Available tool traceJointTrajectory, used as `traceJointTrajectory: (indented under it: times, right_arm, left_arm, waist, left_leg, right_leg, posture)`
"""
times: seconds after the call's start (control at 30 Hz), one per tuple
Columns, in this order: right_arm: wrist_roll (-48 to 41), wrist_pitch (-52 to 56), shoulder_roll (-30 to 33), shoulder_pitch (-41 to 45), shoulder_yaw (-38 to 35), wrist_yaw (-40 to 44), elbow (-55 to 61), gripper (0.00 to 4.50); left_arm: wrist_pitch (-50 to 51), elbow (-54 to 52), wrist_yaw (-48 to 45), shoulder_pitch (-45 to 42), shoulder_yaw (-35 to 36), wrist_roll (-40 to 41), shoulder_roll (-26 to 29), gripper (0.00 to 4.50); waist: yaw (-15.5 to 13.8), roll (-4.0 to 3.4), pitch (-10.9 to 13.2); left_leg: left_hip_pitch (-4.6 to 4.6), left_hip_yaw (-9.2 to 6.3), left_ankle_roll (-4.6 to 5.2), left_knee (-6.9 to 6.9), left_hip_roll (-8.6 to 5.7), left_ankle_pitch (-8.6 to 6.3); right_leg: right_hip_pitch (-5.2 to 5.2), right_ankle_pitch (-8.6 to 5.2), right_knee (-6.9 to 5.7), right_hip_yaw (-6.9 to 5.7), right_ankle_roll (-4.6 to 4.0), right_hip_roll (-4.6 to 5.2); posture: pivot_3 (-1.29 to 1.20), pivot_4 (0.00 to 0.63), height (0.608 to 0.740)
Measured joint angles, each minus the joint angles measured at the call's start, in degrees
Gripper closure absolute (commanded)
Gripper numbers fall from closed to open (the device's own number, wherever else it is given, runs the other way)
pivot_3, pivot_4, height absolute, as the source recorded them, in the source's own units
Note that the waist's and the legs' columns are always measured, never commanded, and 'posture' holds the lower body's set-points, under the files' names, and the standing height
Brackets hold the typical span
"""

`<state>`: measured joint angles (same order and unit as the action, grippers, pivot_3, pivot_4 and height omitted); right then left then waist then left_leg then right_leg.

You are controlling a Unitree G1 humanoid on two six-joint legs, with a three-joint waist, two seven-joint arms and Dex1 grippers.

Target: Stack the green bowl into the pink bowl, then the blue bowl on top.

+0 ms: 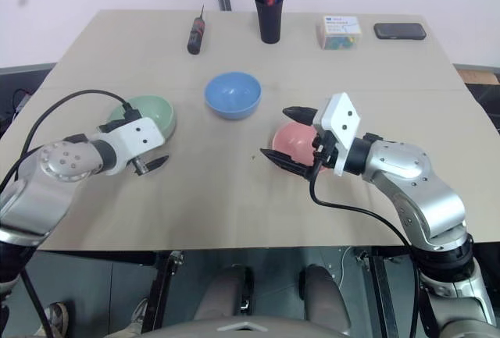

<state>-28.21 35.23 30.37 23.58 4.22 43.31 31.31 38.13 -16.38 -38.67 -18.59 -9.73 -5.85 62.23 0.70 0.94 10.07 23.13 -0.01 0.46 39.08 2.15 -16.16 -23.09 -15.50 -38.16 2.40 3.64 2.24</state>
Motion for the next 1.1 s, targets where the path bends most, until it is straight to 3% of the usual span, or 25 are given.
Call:
traceJointTrajectory:
  times: [0.1, 0.23, 0.3, 0.33, 0.4, 0.7, 0.87, 0.97, 1.1]
  right_arm:
    - [0.34, -0.93, 0.25, 0.16, 0.26, 0.57, -0.83, 0.0]
    - [1.1, -2.08, 0.93, 0.17, 0.27, 1.13, -1.54, 0.0]
    - [1.3, -2.3, 0.97, 0.17, 0.26, 1.11, -1.79, 0.0]
    - [1.33, -2.34, 0.98, 0.17, 0.26, 1.11, -1.83, 0.0]
    - [1.76, -2.85, 1.64, -0.21, 0.22, 1.11, -1.95, 0.0]
    - [2.99, -3.01, 5.11, -6.79, -3.7, -1.3, -0.37, 0.0]
    - [2.57, -1.95, 7.42, -19.43, -11.88, -3.68, 5.52, 0.0]
    - [2.68, -1.22, 7.91, -30.73, -19.46, -5.66, 10.83, 0.0]
    - [2.68, -0.72, 6.59, -37.02, -24.29, -8.48, 15.64, 0.0]
  left_arm:
    - [0.61, 1.59, -0.13, -1.19, -0.42, -1.44, -0.32, 0.65]
    - [0.22, 3.82, -0.35, -1.65, -0.44, -2.46, -1.79, 2.47]
    - [-0.35, 3.93, -1.16, -2.2, -0.45, -2.46, -2.6, 3.67]
    - [-0.41, 3.93, -1.21, -2.22, -0.45, -2.46, -2.64, 3.78]
    - [-0.98, 3.96, -2.37, -2.71, -0.38, -2.32, -3.22, 4.44]
    - [-6.03, 0.82, -13.5, -8.28, 1.45, 7.68, -5.73, 4.44]
    - [-14.0, -0.55, -23.69, -18.98, -1.49, 15.21, -13.75, 4.44]
    - [-21.6, 8.09, -29.35, -27.59, -8.61, 13.76, -21.92, 4.44]
    - [-32.23, 20.19, -34.36, -34.25, -14.88, 11.4, -30.48, 4.44]
  waist:
    - [0.0, 0.02, -0.01]
    - [-0.05, 0.02, -0.01]
    - [-0.04, 0.02, -0.01]
    - [-0.05, 0.02, -0.01]
    - [-0.04, 0.02, -0.01]
    - [-0.52, 0.04, -0.02]
    - [-1.61, 0.05, -0.03]
    - [-2.06, 0.03, -0.05]
    - [-0.81, 0.02, -0.06]
  left_leg:
    - [0.5, -0.05, -0.02, 0.17, -0.01, 0.01]
    - [0.66, -0.02, -0.03, 0.24, -0.02, 0.02]
    - [0.63, -0.02, -0.03, 0.28, -0.02, 0.02]
    - [0.63, -0.01, -0.03, 0.28, -0.02, 0.02]
    - [0.62, -0.02, -0.04, 0.33, -0.03, 0.03]
    - [0.65, -0.04, -0.07, 0.44, -0.05, 0.05]
    - [0.62, -0.04, -0.07, 0.52, -0.09, 0.05]
    - [0.61, -0.15, -0.06, 0.71, -0.14, 0.05]
    - [0.57, -0.08, -0.04, 0.96, -0.08, 0.05]
  right_leg:
    - [-0.48, 0.01, -0.16, 0.03, 0.0, 0.02]
    - [-0.69, 0.01, -0.33, 0.01, 0.0, 0.04]
    - [-0.68, 0.01, -0.43, 0.0, 0.0, 0.04]
    - [-0.68, 0.01, -0.44, 0.0, 0.0, 0.04]
    - [-0.69, 0.0, -0.54, 0.0, 0.0, 0.04]
    - [-0.68, 0.0, -0.63, -0.02, 0.0, 0.06]
    - [-0.57, 0.0, -0.64, -0.04, 0.0, 0.08]
    - [-0.45, 0.0, -0.69, -0.11, 0.0, 0.06]
    - [-0.37, 0.01, -0.76, 0.02, 0.02, -0.04]
  posture:
    - [0.0, 0.15, 0.74]
    - [0.0, 0.15, 0.74]
    - [0.0, 0.15, 0.74]
    - [0.0, 0.15, 0.74]
    - [0.0, 0.15, 0.74]
    - [0.0, 0.15, 0.74]
    - [0.0, 0.15, 0.74]
    - [0.0, 0.15, 0.74]
    - [0.0, 0.15, 0.74]
